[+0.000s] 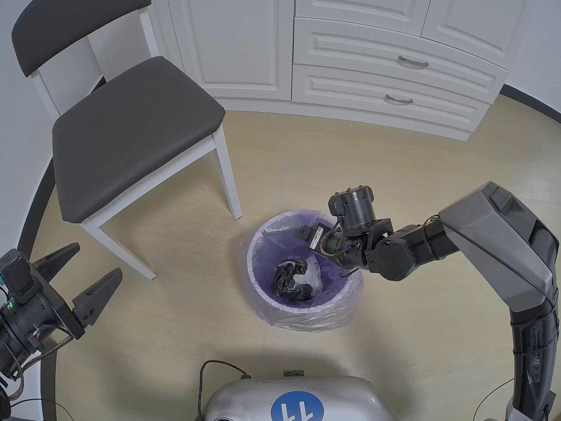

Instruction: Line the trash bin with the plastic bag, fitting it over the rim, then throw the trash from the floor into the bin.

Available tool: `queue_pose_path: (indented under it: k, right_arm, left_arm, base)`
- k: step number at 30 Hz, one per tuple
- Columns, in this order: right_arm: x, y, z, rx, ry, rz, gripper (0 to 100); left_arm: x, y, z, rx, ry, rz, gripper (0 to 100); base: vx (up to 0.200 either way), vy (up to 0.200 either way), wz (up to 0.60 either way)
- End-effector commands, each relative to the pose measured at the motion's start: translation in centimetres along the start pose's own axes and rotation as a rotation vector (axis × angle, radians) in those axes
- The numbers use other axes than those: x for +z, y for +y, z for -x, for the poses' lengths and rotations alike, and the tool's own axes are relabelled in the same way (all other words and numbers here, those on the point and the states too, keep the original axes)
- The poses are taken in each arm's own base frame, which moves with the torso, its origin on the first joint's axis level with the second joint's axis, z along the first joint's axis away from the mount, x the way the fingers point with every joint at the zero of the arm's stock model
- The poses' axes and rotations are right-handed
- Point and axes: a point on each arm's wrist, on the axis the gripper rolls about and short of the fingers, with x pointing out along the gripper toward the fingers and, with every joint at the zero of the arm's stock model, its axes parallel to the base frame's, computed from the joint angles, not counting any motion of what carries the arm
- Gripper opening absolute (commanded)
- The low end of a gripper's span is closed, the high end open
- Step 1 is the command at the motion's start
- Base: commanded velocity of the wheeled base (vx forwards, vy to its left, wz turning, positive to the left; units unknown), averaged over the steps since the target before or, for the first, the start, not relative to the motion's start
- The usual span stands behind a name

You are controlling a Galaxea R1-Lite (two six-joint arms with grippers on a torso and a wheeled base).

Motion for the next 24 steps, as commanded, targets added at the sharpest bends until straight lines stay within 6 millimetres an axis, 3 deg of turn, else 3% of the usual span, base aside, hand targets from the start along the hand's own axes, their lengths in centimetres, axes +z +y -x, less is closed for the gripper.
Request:
queue_pose_path:
  k: [1,7,8,11,12,21,24]
  right_arm:
    - [1.6,1.1,2.5,0.030,-0.031,0.018,100]
    - [2.1,1.6,4.4,0.042,-0.040,0.064,100]
    - [2.1,1.7,5.8,0.045,-0.038,0.116,100]
    - [2.1,1.6,6.8,0.039,-0.040,0.167,100]
    - [2.1,1.2,7.8,0.005,-0.062,0.233,100]
    - [2.3,-0.3,11.4,-0.102,-0.170,0.443,100]
    - [2.1,-2.1,12.2,-0.139,-0.201,0.560,100]
  left_arm:
    - [-0.1,0.0,0.0,-0.005,0.011,0.001,100]
    - [-0.9,0.0,-0.6,-0.011,0.063,-0.037,100]
    - [-2.1,0.1,-1.0,-0.016,0.129,-0.060,100]
    - [-3.1,0.0,-1.6,-0.039,0.186,-0.073,100]
    - [-4.0,-0.2,-2.4,-0.063,0.247,-0.076,100]
    - [-5.7,-0.1,-3.5,-0.070,0.332,-0.059,100]
    - [-6.0,0.0,-3.9,-0.068,0.358,-0.052,100]
  base:
    - [0.000,0.000,0.00]
    - [0.000,0.000,0.00]
    - [0.000,0.000,0.00]
    - [0.000,0.000,0.00]
    - [0.000,0.000,0.00]
    - [0.000,0.000,0.00]
    - [0.000,0.000,0.00]
